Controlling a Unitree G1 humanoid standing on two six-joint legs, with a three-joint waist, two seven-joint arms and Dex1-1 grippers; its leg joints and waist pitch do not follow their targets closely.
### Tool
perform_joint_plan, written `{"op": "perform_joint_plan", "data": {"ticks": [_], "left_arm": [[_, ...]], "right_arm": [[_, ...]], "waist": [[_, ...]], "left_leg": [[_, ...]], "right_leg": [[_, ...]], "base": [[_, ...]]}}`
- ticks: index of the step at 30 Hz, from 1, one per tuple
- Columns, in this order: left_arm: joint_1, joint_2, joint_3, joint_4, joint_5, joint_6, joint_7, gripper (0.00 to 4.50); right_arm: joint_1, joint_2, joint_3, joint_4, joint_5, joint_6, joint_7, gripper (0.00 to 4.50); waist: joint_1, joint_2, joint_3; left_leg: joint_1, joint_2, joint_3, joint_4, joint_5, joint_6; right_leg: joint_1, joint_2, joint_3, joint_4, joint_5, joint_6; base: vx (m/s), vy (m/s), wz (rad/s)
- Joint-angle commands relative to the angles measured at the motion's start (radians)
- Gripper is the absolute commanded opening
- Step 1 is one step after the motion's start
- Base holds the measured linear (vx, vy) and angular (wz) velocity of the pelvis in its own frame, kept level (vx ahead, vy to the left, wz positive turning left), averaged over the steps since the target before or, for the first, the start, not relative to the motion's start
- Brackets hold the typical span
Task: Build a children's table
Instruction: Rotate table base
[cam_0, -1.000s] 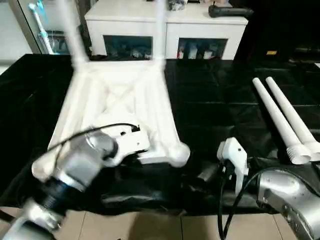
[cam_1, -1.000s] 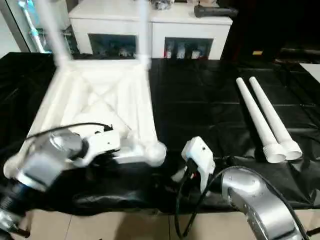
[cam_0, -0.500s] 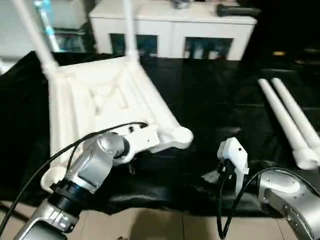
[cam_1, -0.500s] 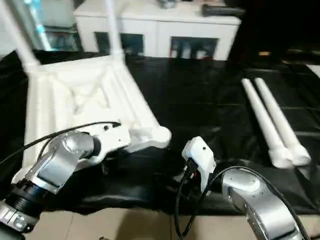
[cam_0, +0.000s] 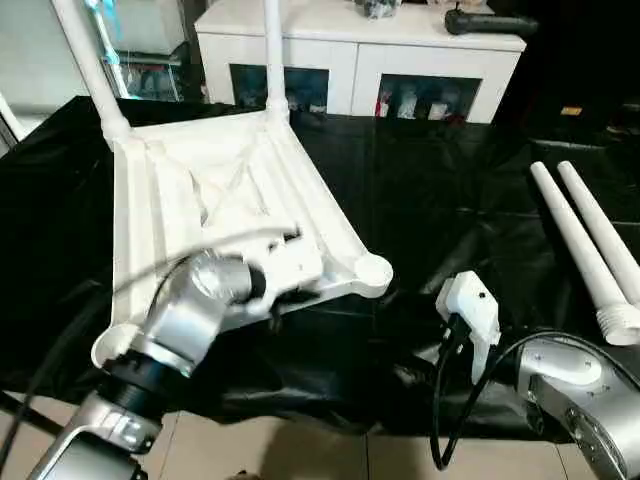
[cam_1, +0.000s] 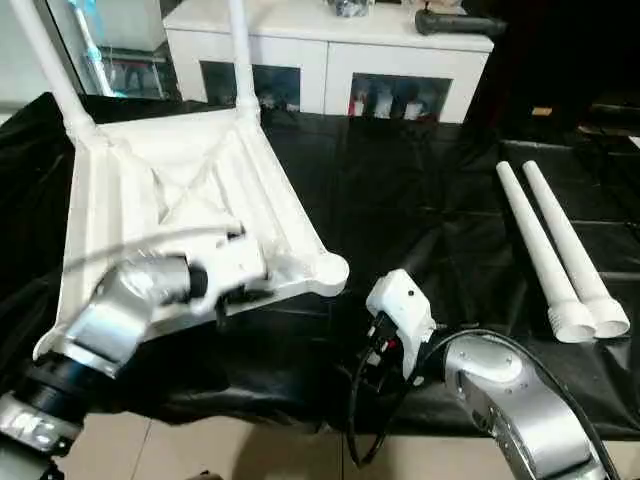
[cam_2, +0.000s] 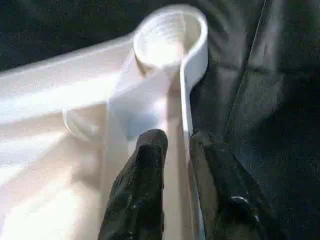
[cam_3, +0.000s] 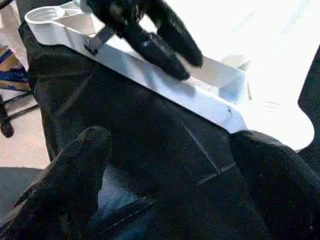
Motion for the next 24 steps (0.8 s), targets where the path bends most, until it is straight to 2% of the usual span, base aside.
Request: {"op": "perform_joint_plan", "data": {"ticks": [1,2,4,5,6,7,8,9,10,11,12,13,14,15,16,17,18,19,20,21,22,23,24], "left_arm": [[0.019,-0.02,0.072,-0.096,-0.063,-0.015,0.035,1.4],[0.021,-0.022,0.078,-0.102,-0.068,-0.011,0.037,1.4],[0.051,-0.063,0.163,-0.195,-0.152,0.065,0.064,1.4],[0.066,-0.119,0.24,-0.231,-0.211,0.108,0.122,1.4],[0.066,-0.119,0.24,-0.231,-0.211,0.108,0.122,1.4],[0.102,-0.214,0.347,-0.262,-0.249,0.109,0.275,1.4],[0.117,-0.259,0.384,-0.263,-0.247,0.089,0.358,1.4],[0.117,-0.259,0.384,-0.263,-0.247,0.089,0.358,1.4],[0.127,-0.291,0.407,-0.262,-0.24,0.07,0.422,1.4],[0.135,-0.324,0.434,-0.249,-0.24,0.065,0.484,1.4],[0.152,-0.345,0.443,-0.219,-0.211,0.027,0.564,1.4],[0.152,-0.345,0.443,-0.219,-0.211,0.027,0.564,1.4],[0.182,-0.365,0.436,-0.202,-0.16,-0.012,0.653,1.4],[0.183,-0.366,0.435,-0.201,-0.158,-0.014,0.657,1.4],[0.192,-0.37,0.428,-0.205,-0.14,-0.017,0.677,1.4],[0.196,-0.374,0.426,-0.215,-0.134,-0.005,0.683,1.4],[0.196,-0.374,0.426,-0.215,-0.134,-0.005,0.683,1.4],[0.202,-0.378,0.419,-0.222,-0.127,-0.005,0.689,1.4],[0.202,-0.378,0.419,-0.222,-0.127,-0.005,0.689,1.4],[0.204,-0.381,0.418,-0.22,-0.127,-0.01,0.691,1.4],[0.217,-0.398,0.412,-0.218,-0.132,-0.038,0.713,1.4],[0.226,-0.406,0.406,-0.227,-0.127,-0.051,0.733,1.4],[0.232,-0.41,0.401,-0.234,-0.126,-0.062,0.748,1.4]], "right_arm": [[0.005,0.005,-0.035,-0.035,0.014,0.001,-0.011,4.2],[0.005,0.006,-0.037,-0.036,0.016,0.002,-0.012,4.2],[0.011,0.017,-0.063,-0.06,0.037,0.017,-0.033,4.2],[0.006,0.037,-0.082,-0.056,0.022,0.002,-0.075,4.2],[0.006,0.037,-0.082,-0.056,0.022,0.002,-0.075,4.2],[-0.029,0.101,-0.123,-0.001,-0.046,-0.03,-0.216,4.2],[-0.053,0.138,-0.147,0.037,-0.081,-0.044,-0.3,4.2],[-0.053,0.138,-0.147,0.037,-0.081,-0.044,-0.3,4.2],[-0.07,0.163,-0.163,0.063,-0.111,-0.057,-0.363,4.2],[-0.091,0.197,-0.182,0.092,-0.131,-0.073,-0.429,4.2],[-0.112,0.256,-0.214,0.119,-0.143,-0.083,-0.527,4.2],[-0.112,0.256,-0.214,0.119,-0.143,-0.083,-0.527,4.2],[-0.126,0.333,-0.245,0.136,-0.148,-0.086,-0.635,4.2],[-0.126,0.337,-0.246,0.137,-0.148,-0.086,-0.641,4.2],[-0.124,0.351,-0.246,0.136,-0.151,-0.088,-0.657,4.2],[-0.121,0.355,-0.242,0.133,-0.155,-0.089,-0.658,4.2],[-0.121,0.355,-0.242,0.133,-0.155,-0.089,-0.658,4.2],[-0.116,0.371,-0.241,0.128,-0.158,-0.083,-0.663,4.2],[-0.116,0.371,-0.241,0.128,-0.158,-0.083,-0.663,4.2],[-0.117,0.374,-0.244,0.126,-0.155,-0.082,-0.664,4.2],[-0.117,0.392,-0.258,0.116,-0.142,-0.076,-0.669,4.2],[-0.114,0.392,-0.265,0.11,-0.139,-0.078,-0.669,4.2],[-0.114,0.39,-0.267,0.109,-0.143,-0.081,-0.669,4.2]], "waist": [[-0.004,-0.009,-0.057],[-0.004,-0.006,-0.057],[-0.004,-0.008,-0.054],[-0.005,-0.009,-0.053],[-0.008,-0.011,-0.05],[-0.008,-0.013,-0.05],[-0.017,-0.019,-0.046],[-0.02,-0.018,-0.048],[-0.026,-0.029,-0.047],[-0.028,-0.02,-0.047],[-0.037,-0.033,-0.048],[-0.04,-0.026,-0.049],[-0.053,-0.026,-0.05],[-0.07,-0.009,-0.054],[-0.082,-0.004,-0.055],[-0.089,0.01,-0.064],[-0.093,0.015,-0.069],[-0.095,0.012,-0.069],[-0.1,-0.005,-0.072],[-0.099,-0.015,-0.072],[-0.096,-0.049,-0.078],[-0.069,-0.094,-0.098],[-0.064,-0.073,-0.08]], "left_leg": [[0.001,0.066,-0.026,-0.072,-0.118,0.059],[0.001,0.068,-0.026,-0.072,-0.121,0.058],[0.001,0.067,-0.025,-0.073,-0.138,0.053],[0.001,0.067,-0.025,-0.073,-0.145,0.051],[0.0,0.065,-0.023,-0.073,-0.156,0.047],[0.002,0.065,-0.023,-0.073,-0.163,0.043],[-0.003,0.062,-0.022,-0.074,-0.178,0.034],[-0.001,0.061,-0.023,-0.072,-0.185,0.027],[-0.001,0.056,-0.023,-0.072,-0.196,0.027],[0.002,0.056,-0.024,-0.073,-0.196,0.027],[-0.001,0.055,-0.023,-0.072,-0.191,0.026],[-0.002,0.06,-0.03,-0.076,-0.179,0.015],[0.004,0.07,-0.037,-0.082,-0.204,0.0],[0.028,0.113,-0.068,-0.105,-0.211,0.005],[0.03,0.141,-0.084,-0.116,-0.196,0.034],[0.05,0.217,-0.127,-0.137,-0.122,0.095],[0.062,0.251,-0.144,-0.139,-0.021,0.168],[0.059,0.257,-0.139,-0.14,0.011,0.203],[0.059,0.238,-0.131,-0.122,0.06,0.302],[0.045,0.216,-0.115,-0.112,0.054,0.348],[-0.003,0.082,-0.045,-0.032,-0.016,0.388],[-0.075,-0.085,0.022,0.178,-0.212,0.298],[-0.111,-0.061,-0.004,0.203,-0.179,0.184]], "right_leg": [[0.042,-0.093,0.054,-0.068,-0.118,-0.207],[0.042,-0.094,0.054,-0.068,-0.114,-0.215],[0.042,-0.093,0.053,-0.071,-0.142,-0.218],[0.041,-0.092,0.053,-0.072,-0.159,-0.216],[0.039,-0.091,0.052,-0.077,-0.186,-0.216],[0.039,-0.091,0.051,-0.078,-0.206,-0.21],[0.035,-0.088,0.05,-0.085,-0.244,-0.206],[0.034,-0.088,0.049,-0.084,-0.265,-0.203],[0.035,-0.084,0.049,-0.092,-0.313,-0.173],[0.031,-0.081,0.05,-0.093,-0.332,-0.15],[0.029,-0.076,0.049,-0.093,-0.319,-0.137],[0.029,-0.07,0.044,-0.087,-0.295,-0.138],[0.028,-0.047,0.03,-0.091,-0.253,-0.122],[0.021,-0.025,0.009,-0.074,-0.165,-0.141],[0.02,-0.026,0.001,-0.06,-0.122,-0.149],[0.006,-0.035,-0.017,-0.009,-0.053,-0.165],[-0.02,-0.041,-0.022,0.032,-0.048,-0.168],[-0.027,-0.044,-0.024,0.042,-0.038,-0.175],[-0.034,-0.061,-0.013,0.047,0.003,-0.227],[-0.028,-0.069,-0.007,0.036,0.041,-0.285],[0.004,-0.07,0.007,-0.033,0.152,-0.464],[0.074,-0.075,0.037,-0.104,0.138,-0.542],[0.077,-0.102,0.026,-0.102,0.068,-0.482]], "base": [[0.0,0.0,0.0],[0.0,0.0,0.0],[0.0,0.0,0.0],[0.0,0.0,0.0],[0.0,0.0,0.0],[0.0,0.0,0.0],[0.0,0.0,0.0],[0.0,0.0,0.0],[0.0,0.0,0.0],[0.0,0.0,0.0],[0.0,0.0,0.0],[0.0,0.0,0.0],[0.0,0.0,0.0],[0.0,0.0,0.0],[0.0,0.0,0.0],[0.033,-0.06,0.09],[0.033,-0.06,0.09],[0.038,-0.097,0.09],[0.036,-0.142,0.07],[0.036,-0.142,0.07],[0.026,-0.184,0.02],[0.015,-0.174,-0.04],[0.015,-0.174,-0.04]]}}
